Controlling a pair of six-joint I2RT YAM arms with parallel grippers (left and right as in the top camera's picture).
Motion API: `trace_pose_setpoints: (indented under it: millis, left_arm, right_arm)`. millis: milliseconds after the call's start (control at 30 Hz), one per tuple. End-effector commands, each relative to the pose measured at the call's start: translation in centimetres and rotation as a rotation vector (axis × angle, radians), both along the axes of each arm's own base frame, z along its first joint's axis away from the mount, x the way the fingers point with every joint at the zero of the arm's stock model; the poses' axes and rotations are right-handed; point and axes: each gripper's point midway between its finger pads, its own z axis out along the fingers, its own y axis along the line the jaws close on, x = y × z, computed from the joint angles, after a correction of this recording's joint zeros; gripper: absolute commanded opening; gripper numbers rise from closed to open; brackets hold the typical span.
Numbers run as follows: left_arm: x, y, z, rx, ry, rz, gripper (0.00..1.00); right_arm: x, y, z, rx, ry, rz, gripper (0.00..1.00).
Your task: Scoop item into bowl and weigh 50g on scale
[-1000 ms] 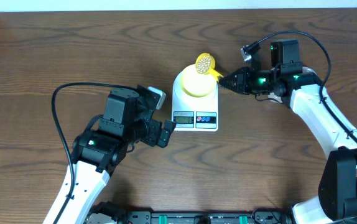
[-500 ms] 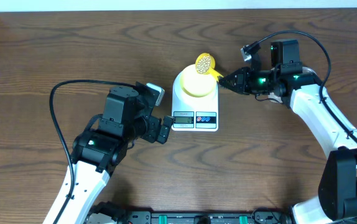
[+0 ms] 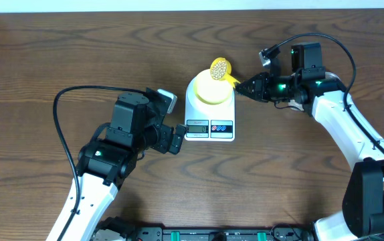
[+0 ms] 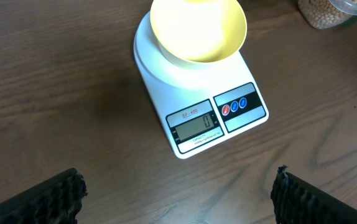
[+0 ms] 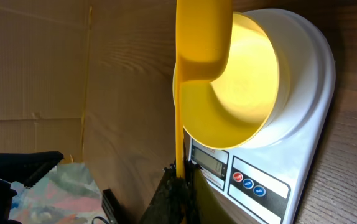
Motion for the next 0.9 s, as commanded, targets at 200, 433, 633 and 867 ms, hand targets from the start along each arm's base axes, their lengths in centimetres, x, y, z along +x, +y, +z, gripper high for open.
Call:
trace_pose_setpoints:
  millis: [200,433,633,867]
  left_arm:
    - [0.2,0.3,0.0,0.009,-0.009,0.006,0.98]
    - [0.2,0.3,0.0,0.009,-0.009,0.006,0.98]
    - [0.2,0.3,0.0,0.009,-0.009,0.006,0.98]
    - [0.2,0.3,0.0,0.009,-0.009,0.006,0.98]
  right_arm:
    - [-0.4,0.4,1.4,0.002,-0.076,0.046,0.02]
    - [-1.0,-0.6,1.9,-0.072,-0.098,0.02,0.02]
    - [-1.5,-0.7,1.6,-0.087,-0.093,0.04,0.02]
    - [-1.7,0.2,1.0,-0.144,-0.128,0.064,0.02]
